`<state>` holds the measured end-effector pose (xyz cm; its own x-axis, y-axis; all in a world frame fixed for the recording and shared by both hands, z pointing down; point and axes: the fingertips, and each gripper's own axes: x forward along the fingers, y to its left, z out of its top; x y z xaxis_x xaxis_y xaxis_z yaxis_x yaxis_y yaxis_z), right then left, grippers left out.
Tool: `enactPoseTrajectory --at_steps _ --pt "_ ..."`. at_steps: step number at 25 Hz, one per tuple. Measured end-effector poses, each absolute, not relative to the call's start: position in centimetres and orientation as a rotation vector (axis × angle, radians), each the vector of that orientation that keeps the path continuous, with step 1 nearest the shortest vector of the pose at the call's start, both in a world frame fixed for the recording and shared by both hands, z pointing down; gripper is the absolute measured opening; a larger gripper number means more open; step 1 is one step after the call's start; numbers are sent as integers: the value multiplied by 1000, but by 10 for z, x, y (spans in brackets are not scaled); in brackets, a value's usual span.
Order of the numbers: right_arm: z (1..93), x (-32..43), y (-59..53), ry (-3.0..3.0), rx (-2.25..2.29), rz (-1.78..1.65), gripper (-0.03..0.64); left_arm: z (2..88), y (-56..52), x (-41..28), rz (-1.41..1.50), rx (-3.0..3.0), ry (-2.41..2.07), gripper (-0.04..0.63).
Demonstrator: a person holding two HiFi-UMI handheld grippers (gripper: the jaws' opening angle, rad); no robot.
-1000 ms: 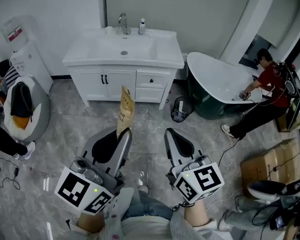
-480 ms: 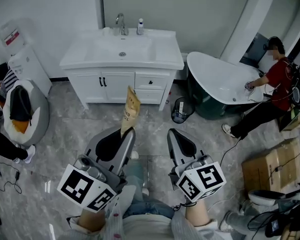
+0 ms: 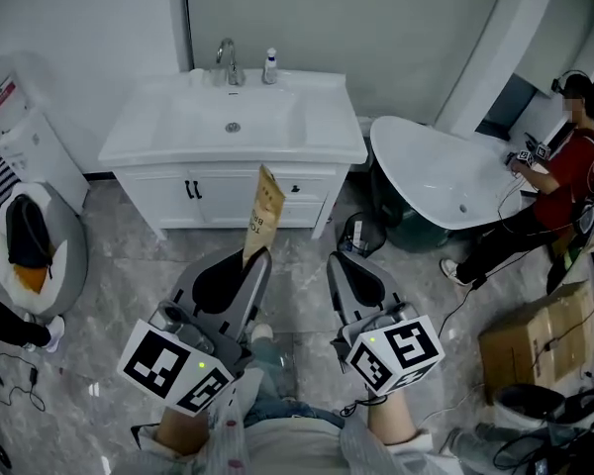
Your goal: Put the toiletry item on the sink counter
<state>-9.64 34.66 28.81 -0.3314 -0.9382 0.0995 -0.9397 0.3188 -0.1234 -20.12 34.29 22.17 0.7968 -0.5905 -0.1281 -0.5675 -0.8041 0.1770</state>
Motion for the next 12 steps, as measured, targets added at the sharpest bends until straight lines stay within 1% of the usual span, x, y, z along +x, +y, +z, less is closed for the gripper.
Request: enactPoseTrajectory --at_steps 12 --pt "292 -99 227 -2494 1834 286 9 223 221 -203 -242 2848 -879 43"
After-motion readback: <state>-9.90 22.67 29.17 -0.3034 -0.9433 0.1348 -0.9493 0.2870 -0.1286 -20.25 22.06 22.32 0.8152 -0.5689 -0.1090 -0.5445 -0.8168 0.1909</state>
